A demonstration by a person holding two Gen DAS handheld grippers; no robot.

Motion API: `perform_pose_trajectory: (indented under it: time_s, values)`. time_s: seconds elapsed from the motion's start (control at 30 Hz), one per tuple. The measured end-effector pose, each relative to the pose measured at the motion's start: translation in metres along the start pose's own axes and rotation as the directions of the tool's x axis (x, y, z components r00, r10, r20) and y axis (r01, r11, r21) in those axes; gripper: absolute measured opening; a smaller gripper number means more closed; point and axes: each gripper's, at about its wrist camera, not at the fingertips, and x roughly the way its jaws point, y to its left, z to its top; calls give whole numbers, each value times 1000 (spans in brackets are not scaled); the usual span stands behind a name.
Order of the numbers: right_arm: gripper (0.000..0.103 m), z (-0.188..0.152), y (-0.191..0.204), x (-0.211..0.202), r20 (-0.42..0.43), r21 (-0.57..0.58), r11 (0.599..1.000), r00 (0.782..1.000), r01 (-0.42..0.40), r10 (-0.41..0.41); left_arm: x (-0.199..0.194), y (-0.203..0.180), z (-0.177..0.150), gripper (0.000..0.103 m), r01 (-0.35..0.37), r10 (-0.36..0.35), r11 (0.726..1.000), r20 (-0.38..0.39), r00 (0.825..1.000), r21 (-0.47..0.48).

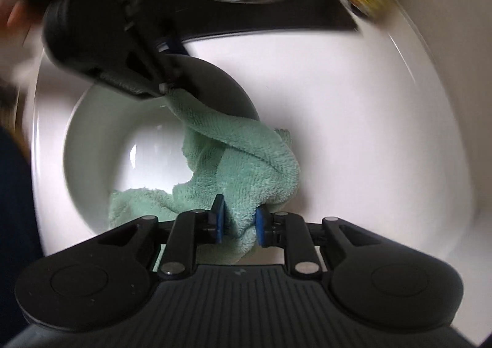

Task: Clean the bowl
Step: 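Rotate the bowl with the left gripper while the right gripper wipes inside with the towel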

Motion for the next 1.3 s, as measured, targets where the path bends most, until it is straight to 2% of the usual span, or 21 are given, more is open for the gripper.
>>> perform_pose_trajectory:
  time_s: [0.07,0.13,0.23,0.3,0.37,0.43,0.5,0.57,0.6,0.67,0.7,0.77,0.8,0.87,0.9,1.0,1.07,1.13,1.17,1.2,1.3]
  values:
    - [18,4,0,1,13,-151,989,1000,5,-3,10,-1,18,18,20,-18,998,-42,999,64]
    - [18,5,0,3,22,-224,974,1000,-2,7,17,-1,29,19,43,-35,994,-74,997,99]
    - [18,5,-5,2,35,-210,978,999,-13,21,22,1,35,22,66,-61,995,-72,995,70]
    - [18,3,-7,1,43,-137,990,999,-11,17,22,5,31,29,70,-70,998,-30,997,-5]
    - [16,-5,-14,2,56,42,999,998,-19,16,22,10,24,32,76,-75,994,14,997,-83]
    - [16,-15,-12,0,55,213,977,998,-22,11,22,12,20,34,75,-70,988,40,997,-138]
    - [16,-21,-11,-3,47,363,932,999,-23,7,21,12,15,36,70,-59,980,63,996,-187]
    - [17,-31,-5,-7,40,530,847,999,-30,11,21,10,12,37,59,-42,973,83,996,-222]
    - [18,-34,-3,-9,41,569,822,999,-34,13,21,10,10,38,54,-33,970,92,995,-239]
    - [20,-48,9,-16,65,707,704,997,-66,29,20,6,7,41,39,-8,958,112,994,-283]
    - [21,-51,11,-18,76,735,673,996,-80,35,20,4,5,43,29,8,951,118,993,-308]
    - [21,-65,15,-23,128,826,546,990,-141,61,18,0,3,45,10,36,935,124,992,-354]
    - [21,-68,14,-24,140,842,515,987,-157,73,18,-2,2,46,-2,51,928,123,991,-372]
    - [20,-68,13,-24,143,824,542,986,-166,85,16,-5,0,45,-19,64,926,107,992,-376]
    - [20,-68,12,-24,144,813,557,985,-170,90,14,-5,-1,39,-27,68,927,97,993,-375]
    - [20,-52,6,-24,70,667,738,994,-106,79,13,-8,0,23,-32,52,956,62,997,-292]
    - [19,-39,6,-21,5,497,867,999,-37,40,11,-10,6,19,-4,10,982,30,1000,-191]
    - [19,-25,5,-17,-41,262,965,999,12,-2,8,-13,14,19,28,-27,993,9,1000,-115]
    - [19,-19,4,-14,-56,122,992,998,28,-21,6,-16,21,19,46,-46,996,1,999,-71]
    - [19,-16,5,-13,-53,43,999,998,30,-28,5,-19,28,19,61,-61,997,-3,998,-38]
    - [20,-9,10,-11,-17,-208,977,999,39,-43,9,-29,50,19,110,-108,993,-34,994,46]
